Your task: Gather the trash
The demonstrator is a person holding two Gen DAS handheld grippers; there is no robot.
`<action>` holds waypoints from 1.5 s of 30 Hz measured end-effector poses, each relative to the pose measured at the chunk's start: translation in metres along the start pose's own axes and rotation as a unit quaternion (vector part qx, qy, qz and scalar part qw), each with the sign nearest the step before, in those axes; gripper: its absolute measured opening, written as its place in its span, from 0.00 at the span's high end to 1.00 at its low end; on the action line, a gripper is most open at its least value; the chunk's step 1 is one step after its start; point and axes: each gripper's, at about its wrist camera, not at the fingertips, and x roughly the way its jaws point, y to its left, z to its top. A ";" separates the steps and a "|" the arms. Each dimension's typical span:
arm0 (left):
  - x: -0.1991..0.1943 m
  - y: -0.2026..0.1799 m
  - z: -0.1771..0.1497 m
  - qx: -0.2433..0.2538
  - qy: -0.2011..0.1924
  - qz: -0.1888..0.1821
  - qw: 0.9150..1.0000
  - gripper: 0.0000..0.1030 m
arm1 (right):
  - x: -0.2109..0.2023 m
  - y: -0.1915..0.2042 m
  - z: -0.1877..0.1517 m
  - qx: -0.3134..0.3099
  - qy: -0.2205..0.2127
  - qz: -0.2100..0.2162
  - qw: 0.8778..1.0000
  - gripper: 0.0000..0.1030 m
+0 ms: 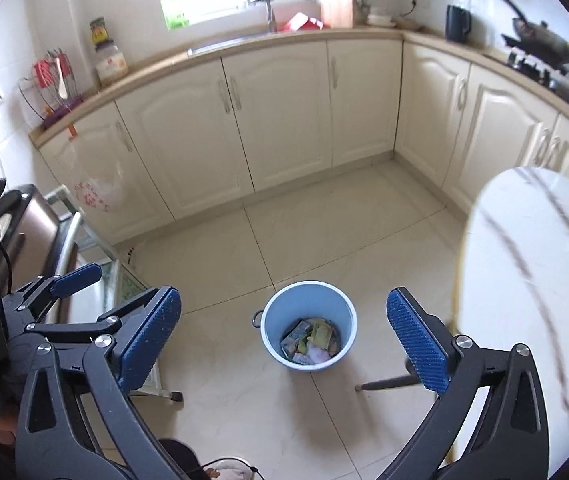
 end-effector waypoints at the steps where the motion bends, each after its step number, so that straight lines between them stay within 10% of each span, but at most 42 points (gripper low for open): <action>1: -0.019 -0.009 -0.001 0.004 -0.009 -0.002 1.000 0.06 | -0.019 0.000 -0.004 0.000 -0.010 -0.005 1.000 0.00; 12: -0.181 -0.067 -0.103 0.054 -0.130 -0.016 0.990 0.01 | -0.208 -0.010 -0.048 0.039 -0.138 -0.053 0.988 0.00; 27: -0.341 -0.099 -0.293 0.103 -0.284 -0.013 0.953 0.01 | -0.376 0.016 -0.106 0.039 -0.260 -0.135 0.955 0.00; 38: -0.410 -0.074 -0.416 0.099 -0.362 -0.034 0.926 0.01 | -0.442 0.049 -0.135 0.018 -0.336 -0.163 0.927 0.00; 45: -0.408 -0.059 -0.443 0.105 -0.361 -0.032 0.926 0.01 | -0.444 0.066 -0.141 0.007 -0.343 -0.163 0.925 0.00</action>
